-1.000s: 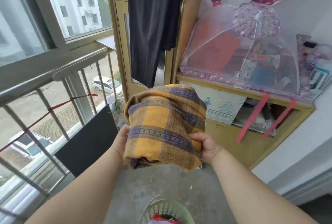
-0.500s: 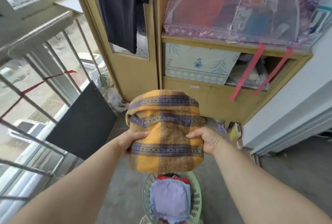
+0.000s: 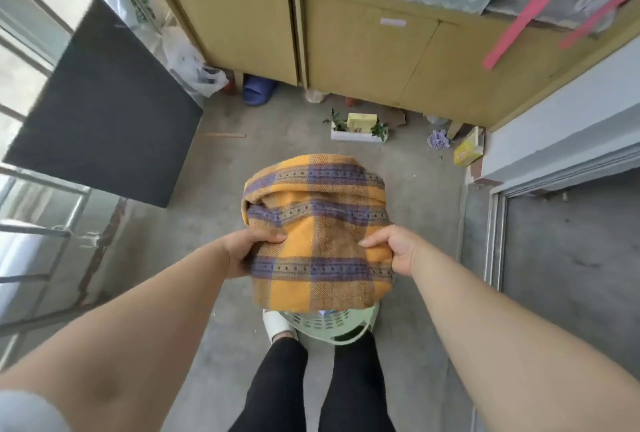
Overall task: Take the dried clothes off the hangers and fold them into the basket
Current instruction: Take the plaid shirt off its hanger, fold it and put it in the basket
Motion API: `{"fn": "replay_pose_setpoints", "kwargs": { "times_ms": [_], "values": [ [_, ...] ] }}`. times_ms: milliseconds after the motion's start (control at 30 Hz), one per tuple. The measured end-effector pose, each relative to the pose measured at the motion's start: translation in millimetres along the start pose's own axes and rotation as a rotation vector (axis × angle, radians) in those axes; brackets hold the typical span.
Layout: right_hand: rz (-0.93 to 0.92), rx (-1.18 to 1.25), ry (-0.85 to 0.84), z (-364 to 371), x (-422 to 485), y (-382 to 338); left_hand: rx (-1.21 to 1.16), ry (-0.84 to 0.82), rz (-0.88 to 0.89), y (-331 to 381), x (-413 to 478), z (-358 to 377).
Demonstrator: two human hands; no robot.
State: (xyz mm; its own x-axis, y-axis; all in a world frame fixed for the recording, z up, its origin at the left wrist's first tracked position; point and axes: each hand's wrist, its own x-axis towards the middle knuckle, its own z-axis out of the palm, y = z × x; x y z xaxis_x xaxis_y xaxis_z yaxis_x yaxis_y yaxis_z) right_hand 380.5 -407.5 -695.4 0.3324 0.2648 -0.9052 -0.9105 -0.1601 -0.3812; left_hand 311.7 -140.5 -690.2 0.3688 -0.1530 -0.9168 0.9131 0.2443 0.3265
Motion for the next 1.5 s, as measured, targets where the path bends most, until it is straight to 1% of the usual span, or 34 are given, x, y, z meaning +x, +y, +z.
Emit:
{"fn": "replay_pose_setpoints", "kwargs": {
  "times_ms": [167, 300, 500, 700, 767, 900, 967, 1033, 1100, 1167, 1233, 1300, 1400, 1433, 1500],
  "values": [
    [0.117, -0.010, 0.046, -27, 74, 53, 0.005, -0.005, -0.103, -40, 81, -2],
    [0.196, 0.025, 0.092, -49, 140, 98, 0.004, 0.037, -0.169, -73, 155, -9],
    [0.292, 0.040, 0.253, -74, 242, 165, 0.016, 0.113, -0.243, -119, 265, -20],
    [0.341, -0.031, 0.327, -77, 306, 195, 0.074, 0.119, -0.310, -149, 335, -34],
    [0.360, -0.083, 0.388, -75, 324, 202, 0.093, 0.160, -0.321, -155, 356, -41],
    [0.367, -0.241, 0.491, -66, 340, 208, 0.211, 0.379, -0.305, -155, 372, -43],
    [0.395, -0.271, 0.514, -60, 342, 209, 0.266, 0.459, -0.294, -158, 375, -45],
    [0.413, -0.267, 0.499, -58, 340, 211, 0.182, 0.540, -0.279, -161, 371, -47],
    [0.410, -0.252, 0.451, -56, 337, 213, -0.095, 0.573, -0.225, -161, 365, -56],
    [0.390, -0.249, 0.430, -58, 333, 217, -0.362, 0.524, -0.192, -162, 361, -67],
    [0.382, -0.262, 0.406, -58, 326, 218, -0.391, 0.438, -0.223, -157, 363, -78],
    [0.352, -0.262, 0.351, -58, 322, 218, -0.236, 0.348, -0.257, -151, 367, -82],
    [0.314, -0.319, 0.297, -58, 323, 218, 0.047, 0.092, -0.303, -147, 379, -81],
    [0.310, -0.345, 0.285, -57, 324, 217, 0.136, 0.051, -0.307, -144, 381, -78],
    [0.312, -0.379, 0.287, -56, 329, 217, 0.201, 0.025, -0.271, -128, 376, -63]
  ]
}}
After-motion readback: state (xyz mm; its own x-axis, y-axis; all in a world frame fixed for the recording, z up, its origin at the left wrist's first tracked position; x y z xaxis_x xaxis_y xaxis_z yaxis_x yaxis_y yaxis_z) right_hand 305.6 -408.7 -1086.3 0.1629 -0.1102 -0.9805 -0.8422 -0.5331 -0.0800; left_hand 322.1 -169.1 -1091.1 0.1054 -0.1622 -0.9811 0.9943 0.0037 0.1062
